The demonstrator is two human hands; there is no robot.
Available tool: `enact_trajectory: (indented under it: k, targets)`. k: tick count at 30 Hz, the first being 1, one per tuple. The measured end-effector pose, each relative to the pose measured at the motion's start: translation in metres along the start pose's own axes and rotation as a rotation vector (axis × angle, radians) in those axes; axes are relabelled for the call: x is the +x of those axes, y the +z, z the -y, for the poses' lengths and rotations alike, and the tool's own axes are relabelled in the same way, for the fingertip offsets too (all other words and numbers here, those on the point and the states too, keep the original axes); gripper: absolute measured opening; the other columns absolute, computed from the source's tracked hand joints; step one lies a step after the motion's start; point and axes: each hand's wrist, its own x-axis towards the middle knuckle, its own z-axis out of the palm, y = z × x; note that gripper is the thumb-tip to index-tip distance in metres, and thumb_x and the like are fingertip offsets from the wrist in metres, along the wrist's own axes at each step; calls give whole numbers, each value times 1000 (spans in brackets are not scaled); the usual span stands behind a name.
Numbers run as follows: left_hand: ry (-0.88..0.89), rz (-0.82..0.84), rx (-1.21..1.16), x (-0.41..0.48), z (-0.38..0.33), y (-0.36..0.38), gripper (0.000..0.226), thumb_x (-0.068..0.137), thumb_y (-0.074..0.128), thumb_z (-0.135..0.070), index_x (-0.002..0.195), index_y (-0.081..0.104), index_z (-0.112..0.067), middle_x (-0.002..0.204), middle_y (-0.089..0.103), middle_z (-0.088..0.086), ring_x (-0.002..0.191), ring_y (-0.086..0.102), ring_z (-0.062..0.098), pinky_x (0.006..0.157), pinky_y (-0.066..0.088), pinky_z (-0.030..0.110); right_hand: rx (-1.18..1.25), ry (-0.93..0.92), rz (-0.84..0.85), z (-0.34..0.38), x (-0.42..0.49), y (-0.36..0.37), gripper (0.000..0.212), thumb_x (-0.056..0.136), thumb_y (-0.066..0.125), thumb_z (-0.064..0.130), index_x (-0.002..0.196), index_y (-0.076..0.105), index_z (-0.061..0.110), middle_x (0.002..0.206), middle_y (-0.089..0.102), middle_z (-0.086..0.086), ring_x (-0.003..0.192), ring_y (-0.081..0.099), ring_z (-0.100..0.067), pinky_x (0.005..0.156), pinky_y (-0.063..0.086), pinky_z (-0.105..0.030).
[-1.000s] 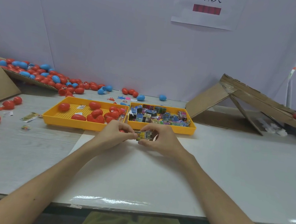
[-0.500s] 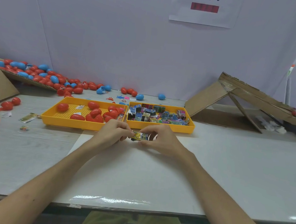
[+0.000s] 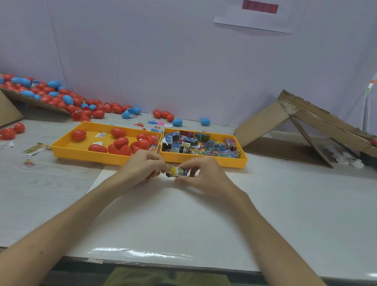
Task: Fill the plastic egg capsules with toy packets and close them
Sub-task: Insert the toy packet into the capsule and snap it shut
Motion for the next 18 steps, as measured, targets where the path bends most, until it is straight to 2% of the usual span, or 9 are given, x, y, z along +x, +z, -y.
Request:
enact_trajectory:
  k: [7, 12, 15, 18]
  targets:
    - [-35, -32, -18, 0, 1, 1, 28, 89, 65, -15, 62, 70, -16, 54, 51, 1, 40, 34, 10, 38, 26, 19, 22, 14, -8, 1, 0, -1, 32, 77, 85, 40, 104, 79, 24, 90, 75, 11, 75, 63, -9, 65, 50, -26]
    - [-53, -48, -41, 0, 1, 1, 22, 89, 64, -15, 68, 69, -9, 56, 50, 3, 38, 32, 11, 38, 24, 18, 28, 24, 0, 3, 0, -1, 31, 77, 85, 40, 103, 79, 24, 88, 74, 10, 75, 62, -9, 67, 52, -30]
    - [-55, -61, -48, 0, -1, 1, 24, 89, 64, -15, 65, 67, -10, 55, 49, 4, 38, 31, 11, 38, 24, 18, 34, 36, 8, 5, 0, -2, 32, 77, 85, 40, 103, 79, 23, 90, 75, 9, 76, 63, -10, 68, 53, -31]
    - [-44, -74, -74, -1, -1, 1, 36, 88, 63, -14, 53, 64, -18, 54, 46, 5, 38, 29, 12, 39, 23, 18, 40, 42, 5, 5, 0, -2, 32, 77, 86, 38, 103, 79, 21, 87, 74, 10, 73, 62, -7, 67, 51, -28]
